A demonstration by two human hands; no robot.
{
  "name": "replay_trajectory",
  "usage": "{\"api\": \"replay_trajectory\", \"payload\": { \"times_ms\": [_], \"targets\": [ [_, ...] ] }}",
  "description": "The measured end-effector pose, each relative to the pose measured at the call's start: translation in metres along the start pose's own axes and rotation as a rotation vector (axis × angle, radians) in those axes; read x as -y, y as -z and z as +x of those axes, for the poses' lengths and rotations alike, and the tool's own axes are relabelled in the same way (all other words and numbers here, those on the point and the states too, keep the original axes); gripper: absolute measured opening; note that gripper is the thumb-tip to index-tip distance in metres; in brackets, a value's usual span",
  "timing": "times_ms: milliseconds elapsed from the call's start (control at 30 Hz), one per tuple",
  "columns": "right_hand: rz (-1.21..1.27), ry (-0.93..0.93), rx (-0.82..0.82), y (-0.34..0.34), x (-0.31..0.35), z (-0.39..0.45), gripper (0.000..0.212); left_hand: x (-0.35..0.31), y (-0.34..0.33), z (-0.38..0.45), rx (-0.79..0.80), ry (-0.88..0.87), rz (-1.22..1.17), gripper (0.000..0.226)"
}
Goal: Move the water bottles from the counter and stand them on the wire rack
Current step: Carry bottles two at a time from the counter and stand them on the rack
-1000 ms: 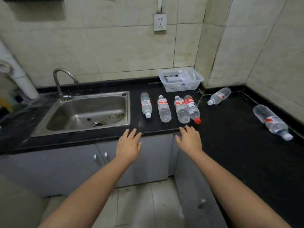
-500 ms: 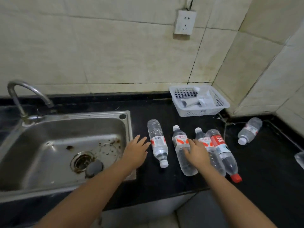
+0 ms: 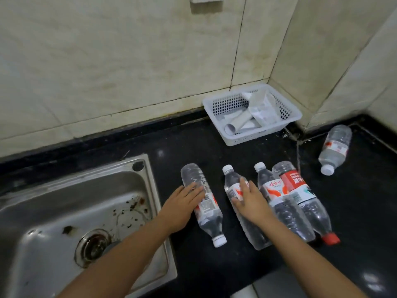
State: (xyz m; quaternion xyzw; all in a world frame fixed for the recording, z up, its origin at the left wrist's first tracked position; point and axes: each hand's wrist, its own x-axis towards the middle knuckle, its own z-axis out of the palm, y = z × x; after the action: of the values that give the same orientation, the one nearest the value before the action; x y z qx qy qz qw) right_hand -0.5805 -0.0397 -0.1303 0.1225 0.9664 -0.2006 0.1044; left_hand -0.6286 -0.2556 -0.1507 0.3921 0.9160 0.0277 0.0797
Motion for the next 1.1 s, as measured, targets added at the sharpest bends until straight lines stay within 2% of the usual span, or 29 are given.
{"api": "replay_trajectory", "payload": {
  "times_ms": [133,233,333,433,700,967,1100],
  "targets": [
    [-0.025,-0.008,-0.024,0.000,-0.010,0.005,0.056,0.004,0.003,0.031,0.091,-0.163,0.076,0.066],
    [-0.096,0.038,-0.028,0.002,-0.017,0.006,0.060,0.007,0.012,0.047,0.159,-0.263,0.126,0.064],
    [-0.131,0.031,-0.042,0.004,-0.021,0.006,0.056,-0.003,0.026,0.060,0.031,-0.486,0.243,0.059],
    [-0.216,0.007,-0.015,0.004,-0.018,0.010,0.066,-0.011,0.031,0.068,-0.057,-0.562,0.265,0.058],
    [-0.311,-0.130,0.020,0.003,-0.005,0.022,0.083,-0.013,0.040,0.068,0.046,-0.595,0.233,0.056],
    [-0.185,-0.161,-0.040,-0.001,-0.002,0.000,0.077,-0.004,0.028,0.018,0.083,-0.517,0.312,0.064],
    [-0.177,-0.216,-0.026,-0.012,0.006,-0.036,0.078,0.004,0.042,0.005,0.099,-0.575,0.375,0.066]
  ]
}}
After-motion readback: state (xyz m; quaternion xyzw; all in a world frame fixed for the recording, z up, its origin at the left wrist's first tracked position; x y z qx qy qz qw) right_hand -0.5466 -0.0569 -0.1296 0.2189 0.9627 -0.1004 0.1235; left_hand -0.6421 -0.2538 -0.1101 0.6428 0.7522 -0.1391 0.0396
